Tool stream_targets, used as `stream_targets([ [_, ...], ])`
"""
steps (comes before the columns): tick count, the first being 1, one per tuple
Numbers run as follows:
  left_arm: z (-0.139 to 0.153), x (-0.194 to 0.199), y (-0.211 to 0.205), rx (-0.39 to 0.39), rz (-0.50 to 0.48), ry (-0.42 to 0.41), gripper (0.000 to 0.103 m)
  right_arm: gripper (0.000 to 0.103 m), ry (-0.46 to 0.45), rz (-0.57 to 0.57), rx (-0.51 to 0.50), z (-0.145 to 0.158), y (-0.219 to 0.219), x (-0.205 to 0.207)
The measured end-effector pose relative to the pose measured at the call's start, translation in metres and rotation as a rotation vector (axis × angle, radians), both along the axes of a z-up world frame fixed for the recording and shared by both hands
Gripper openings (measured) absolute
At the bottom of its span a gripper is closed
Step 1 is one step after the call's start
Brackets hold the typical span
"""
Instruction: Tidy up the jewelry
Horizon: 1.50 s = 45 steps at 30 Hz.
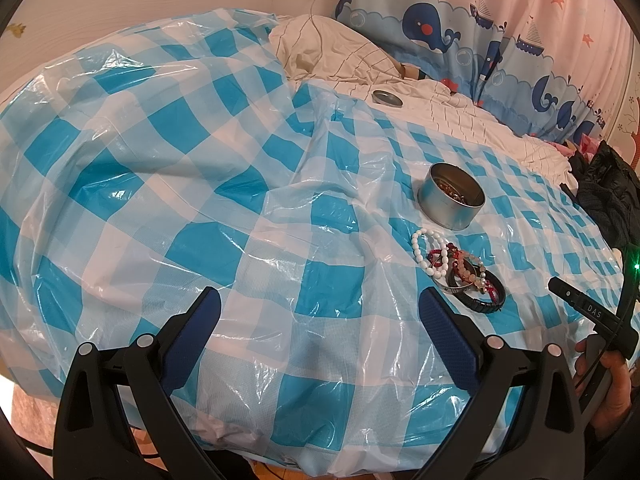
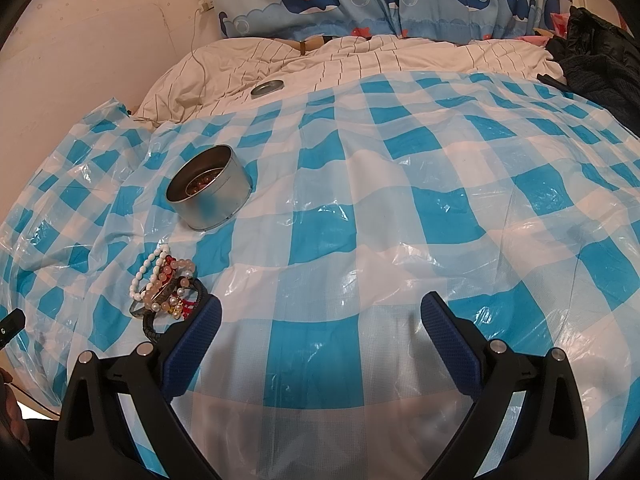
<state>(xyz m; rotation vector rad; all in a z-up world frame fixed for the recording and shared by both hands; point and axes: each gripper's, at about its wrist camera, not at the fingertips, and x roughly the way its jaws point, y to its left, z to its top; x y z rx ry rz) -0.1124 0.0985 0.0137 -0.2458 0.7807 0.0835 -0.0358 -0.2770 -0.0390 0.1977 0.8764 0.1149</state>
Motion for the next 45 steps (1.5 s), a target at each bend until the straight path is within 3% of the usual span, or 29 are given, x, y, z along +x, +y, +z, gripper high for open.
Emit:
stream_targets([
  [45,0.006,-0.011,-0.003,0.018,-0.013,-0.014,0.095,0.096,0.004,-0.016,0.043,0.007,-0.001,0.000],
])
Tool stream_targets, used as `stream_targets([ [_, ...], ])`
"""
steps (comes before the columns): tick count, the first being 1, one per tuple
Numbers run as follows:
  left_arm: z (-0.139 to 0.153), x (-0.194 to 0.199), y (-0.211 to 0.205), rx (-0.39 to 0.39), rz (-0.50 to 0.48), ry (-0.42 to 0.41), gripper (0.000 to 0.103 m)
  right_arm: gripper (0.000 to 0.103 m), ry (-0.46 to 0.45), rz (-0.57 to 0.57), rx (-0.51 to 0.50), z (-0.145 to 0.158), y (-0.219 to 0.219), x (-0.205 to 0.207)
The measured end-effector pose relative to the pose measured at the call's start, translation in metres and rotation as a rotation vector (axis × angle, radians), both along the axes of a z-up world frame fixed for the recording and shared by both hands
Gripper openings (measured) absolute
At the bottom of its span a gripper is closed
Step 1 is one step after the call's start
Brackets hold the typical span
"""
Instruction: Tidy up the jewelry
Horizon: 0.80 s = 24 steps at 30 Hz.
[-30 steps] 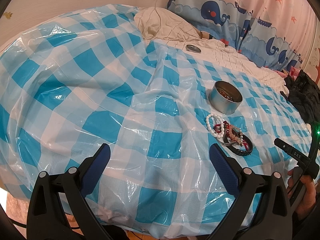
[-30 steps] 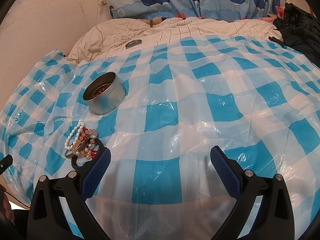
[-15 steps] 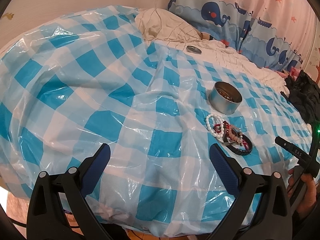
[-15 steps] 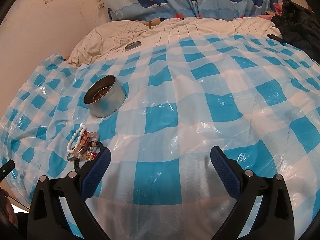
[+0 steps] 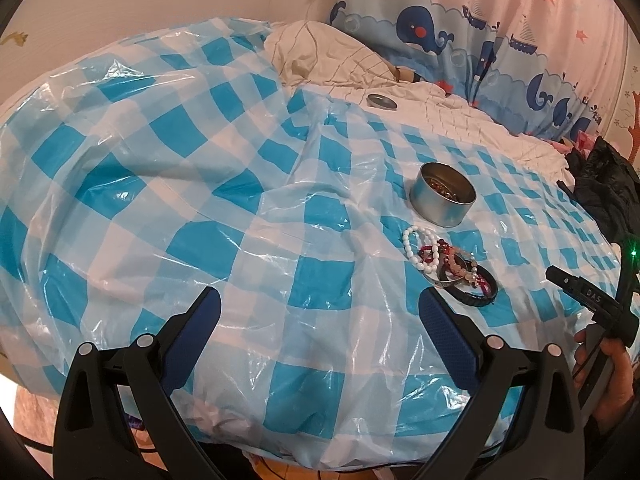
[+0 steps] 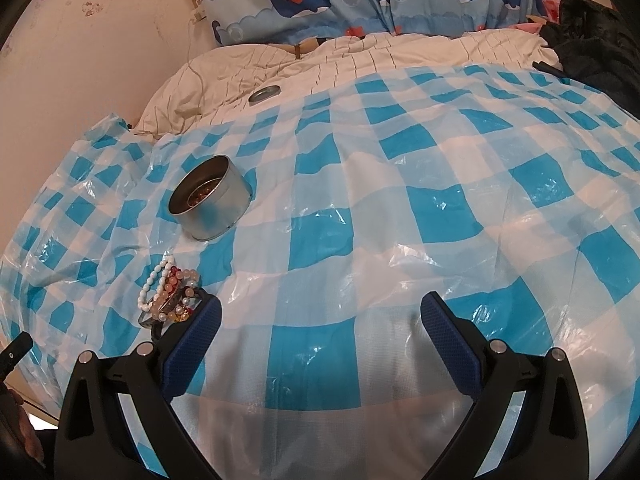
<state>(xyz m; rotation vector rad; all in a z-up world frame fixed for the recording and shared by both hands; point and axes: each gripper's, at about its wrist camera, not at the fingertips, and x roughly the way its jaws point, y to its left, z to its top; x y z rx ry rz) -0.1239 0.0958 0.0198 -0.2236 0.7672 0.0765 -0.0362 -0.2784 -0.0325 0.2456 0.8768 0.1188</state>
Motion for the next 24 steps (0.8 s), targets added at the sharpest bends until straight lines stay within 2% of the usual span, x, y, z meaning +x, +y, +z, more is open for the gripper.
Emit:
stream_targets([
  [24,0.005,-0.001,-0.011,0.007,-0.010,-0.018,0.095,0.096,0.005,-0.004,0.011,-0.001,-0.009,0.003],
])
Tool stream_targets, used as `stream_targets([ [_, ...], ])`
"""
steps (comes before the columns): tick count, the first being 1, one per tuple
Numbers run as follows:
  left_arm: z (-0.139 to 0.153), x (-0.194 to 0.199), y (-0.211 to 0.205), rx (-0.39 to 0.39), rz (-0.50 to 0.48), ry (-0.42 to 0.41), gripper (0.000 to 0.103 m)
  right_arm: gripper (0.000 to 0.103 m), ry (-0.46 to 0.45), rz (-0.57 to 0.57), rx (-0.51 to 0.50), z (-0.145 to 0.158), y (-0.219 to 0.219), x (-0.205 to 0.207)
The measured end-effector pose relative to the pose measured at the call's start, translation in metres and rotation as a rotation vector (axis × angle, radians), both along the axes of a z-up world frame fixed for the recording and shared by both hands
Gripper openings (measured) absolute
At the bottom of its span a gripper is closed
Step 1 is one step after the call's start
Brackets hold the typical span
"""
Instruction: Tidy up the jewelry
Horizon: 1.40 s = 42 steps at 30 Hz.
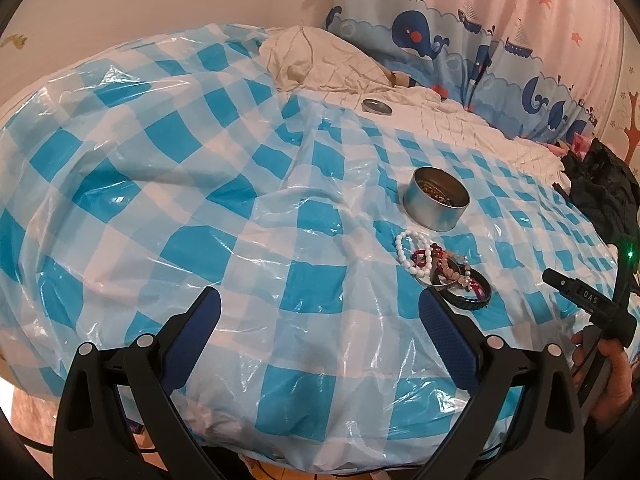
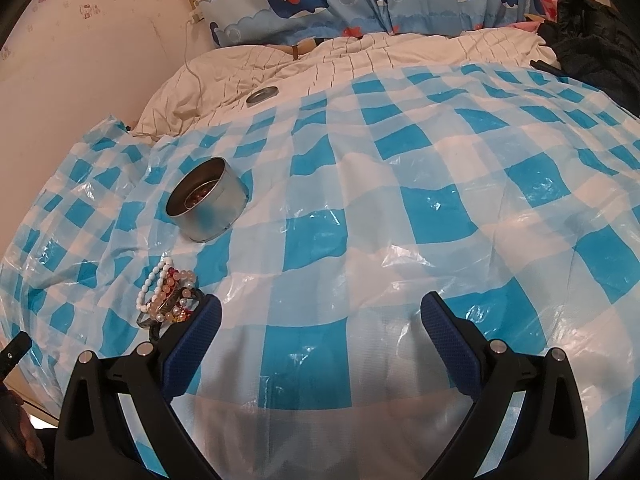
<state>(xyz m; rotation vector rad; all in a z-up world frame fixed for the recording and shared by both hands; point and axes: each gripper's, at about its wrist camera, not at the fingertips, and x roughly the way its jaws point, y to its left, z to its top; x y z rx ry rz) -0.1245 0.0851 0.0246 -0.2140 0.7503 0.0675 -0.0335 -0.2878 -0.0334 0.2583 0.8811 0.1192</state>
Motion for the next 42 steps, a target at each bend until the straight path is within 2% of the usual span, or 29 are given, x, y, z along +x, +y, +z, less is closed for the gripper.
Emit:
stream_targets([
  [42,-0.0043,0.0036,-0.0078,0.009,-0.010,0.016,0.095,0.096,0.004,0.008,0.003,0.0013,0.0028,-0.0014],
])
